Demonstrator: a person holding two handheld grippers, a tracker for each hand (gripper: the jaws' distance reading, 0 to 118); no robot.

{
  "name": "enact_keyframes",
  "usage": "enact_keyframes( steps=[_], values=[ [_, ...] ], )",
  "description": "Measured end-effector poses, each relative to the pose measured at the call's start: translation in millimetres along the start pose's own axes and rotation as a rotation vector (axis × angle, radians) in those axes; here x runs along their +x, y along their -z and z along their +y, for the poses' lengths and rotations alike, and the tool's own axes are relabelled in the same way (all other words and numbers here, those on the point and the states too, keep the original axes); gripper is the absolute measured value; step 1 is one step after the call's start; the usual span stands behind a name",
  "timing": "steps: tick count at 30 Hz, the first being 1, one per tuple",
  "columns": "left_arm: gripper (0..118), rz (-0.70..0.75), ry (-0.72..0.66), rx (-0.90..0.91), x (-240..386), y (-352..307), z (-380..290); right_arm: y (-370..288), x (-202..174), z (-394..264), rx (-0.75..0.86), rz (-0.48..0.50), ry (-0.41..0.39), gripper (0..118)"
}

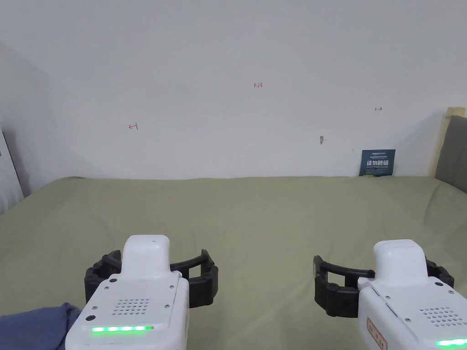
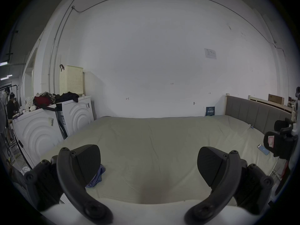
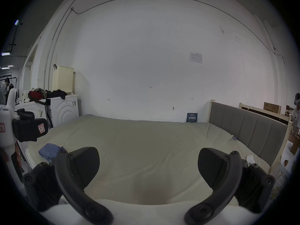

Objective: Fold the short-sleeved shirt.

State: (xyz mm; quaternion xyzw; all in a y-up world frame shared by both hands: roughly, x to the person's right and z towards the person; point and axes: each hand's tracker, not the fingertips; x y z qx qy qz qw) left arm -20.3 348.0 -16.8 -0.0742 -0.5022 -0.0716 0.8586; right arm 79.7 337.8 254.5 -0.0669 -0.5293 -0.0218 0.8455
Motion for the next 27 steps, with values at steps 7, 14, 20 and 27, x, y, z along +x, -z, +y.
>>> enact_keyframes(
  steps=[7, 14, 20, 27],
  values=[
    [118, 0.001, -0.002, -0.007, -0.1, 1.1, -1.6, 1.4, 0.3, -0.8, -0.004, -0.001, -0.003, 118],
    [118, 0.007, -0.003, -0.026, -1.6, 1.8, -5.6, 1.1, 3.2, -1.3, -0.009, -0.005, 0.000, 118],
    [118, 0.012, -0.001, -0.032, -1.8, 2.4, -6.7, 0.7, 4.5, -3.5, -0.015, -0.010, 0.000, 118],
    [118, 0.011, 0.002, -0.033, 0.0, 1.8, -8.3, -0.1, 6.2, -4.4, -0.014, -0.012, 0.000, 118]
  ],
)
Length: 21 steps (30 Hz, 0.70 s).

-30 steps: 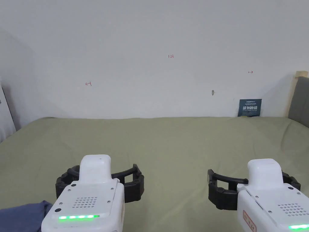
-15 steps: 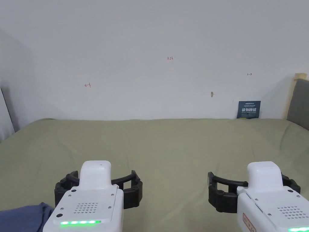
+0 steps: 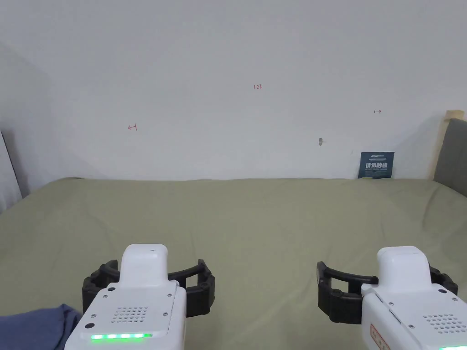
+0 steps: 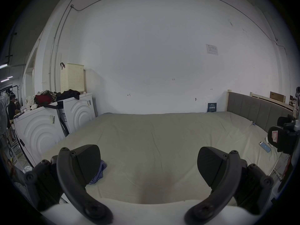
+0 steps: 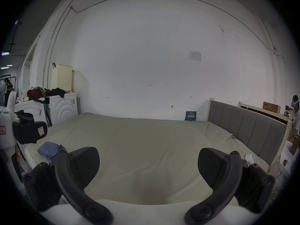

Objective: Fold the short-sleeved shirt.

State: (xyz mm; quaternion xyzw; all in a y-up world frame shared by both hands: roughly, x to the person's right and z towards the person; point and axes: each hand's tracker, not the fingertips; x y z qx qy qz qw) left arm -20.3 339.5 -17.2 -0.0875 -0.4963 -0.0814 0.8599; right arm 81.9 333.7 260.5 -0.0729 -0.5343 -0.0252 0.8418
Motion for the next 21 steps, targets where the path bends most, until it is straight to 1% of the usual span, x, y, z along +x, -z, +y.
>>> enact_keyframes(
  steps=[21],
  values=[
    [118, 0.004, -0.013, -0.008, -2.4, -0.9, -2.0, 0.0, 0.1, -1.8, -0.010, -0.002, -0.005, 118]
  ],
)
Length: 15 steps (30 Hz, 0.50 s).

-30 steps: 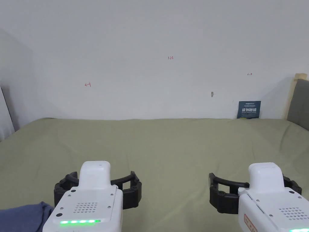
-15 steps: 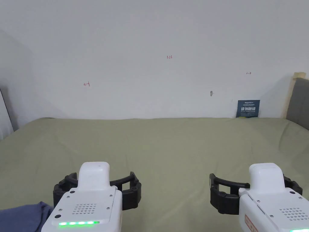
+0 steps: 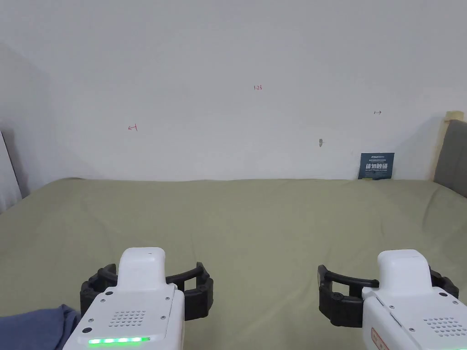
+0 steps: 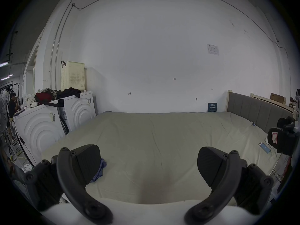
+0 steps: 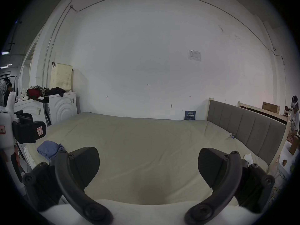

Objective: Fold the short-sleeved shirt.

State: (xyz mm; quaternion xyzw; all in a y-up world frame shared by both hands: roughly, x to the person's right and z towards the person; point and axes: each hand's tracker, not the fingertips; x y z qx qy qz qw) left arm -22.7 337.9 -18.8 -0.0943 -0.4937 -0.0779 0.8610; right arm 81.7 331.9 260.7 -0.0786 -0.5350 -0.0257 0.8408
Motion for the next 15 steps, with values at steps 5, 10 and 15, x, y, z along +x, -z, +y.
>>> enact_keyframes(
  steps=[5, 10, 15],
  values=[
    [118, -0.002, -0.006, -0.001, -1.4, -0.2, -0.1, -0.2, -1.1, 0.0, -0.002, -0.001, -0.007, 118],
    [118, 0.001, 0.000, -0.004, -1.1, -0.3, -0.4, -0.7, -0.3, -0.6, -0.003, -0.004, -0.008, 118],
    [118, -0.004, 0.005, -0.006, 1.1, -0.5, -1.5, -0.2, -0.1, -2.5, -0.008, -0.005, -0.009, 118]
  ],
)
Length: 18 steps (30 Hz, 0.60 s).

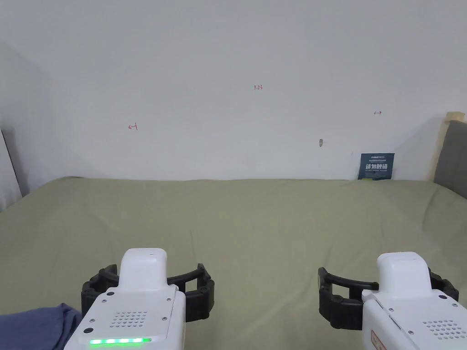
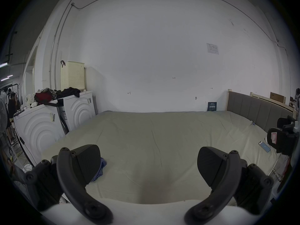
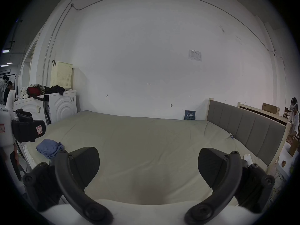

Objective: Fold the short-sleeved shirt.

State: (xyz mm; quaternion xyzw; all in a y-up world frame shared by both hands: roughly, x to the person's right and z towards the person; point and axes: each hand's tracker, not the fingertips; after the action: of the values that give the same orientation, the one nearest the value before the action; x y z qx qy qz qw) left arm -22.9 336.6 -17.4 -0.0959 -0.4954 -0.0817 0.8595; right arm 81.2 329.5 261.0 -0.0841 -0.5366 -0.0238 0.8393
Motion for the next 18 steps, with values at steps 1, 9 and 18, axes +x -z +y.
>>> enact_keyframes(
  steps=[1, 9, 18],
  values=[
    [118, -0.001, 0.002, 0.000, 0.4, -0.2, -0.4, -0.1, -0.1, -0.2, -0.001, 0.001, 0.001, 118],
    [118, -0.004, -0.001, -0.007, -0.4, -0.8, -2.0, -1.4, 0.7, -1.6, -0.004, -0.001, 0.005, 118],
    [118, -0.003, -0.008, -0.013, 0.5, -1.6, -3.3, -2.7, 2.1, -3.4, -0.007, -0.004, 0.011, 118]
  ],
)
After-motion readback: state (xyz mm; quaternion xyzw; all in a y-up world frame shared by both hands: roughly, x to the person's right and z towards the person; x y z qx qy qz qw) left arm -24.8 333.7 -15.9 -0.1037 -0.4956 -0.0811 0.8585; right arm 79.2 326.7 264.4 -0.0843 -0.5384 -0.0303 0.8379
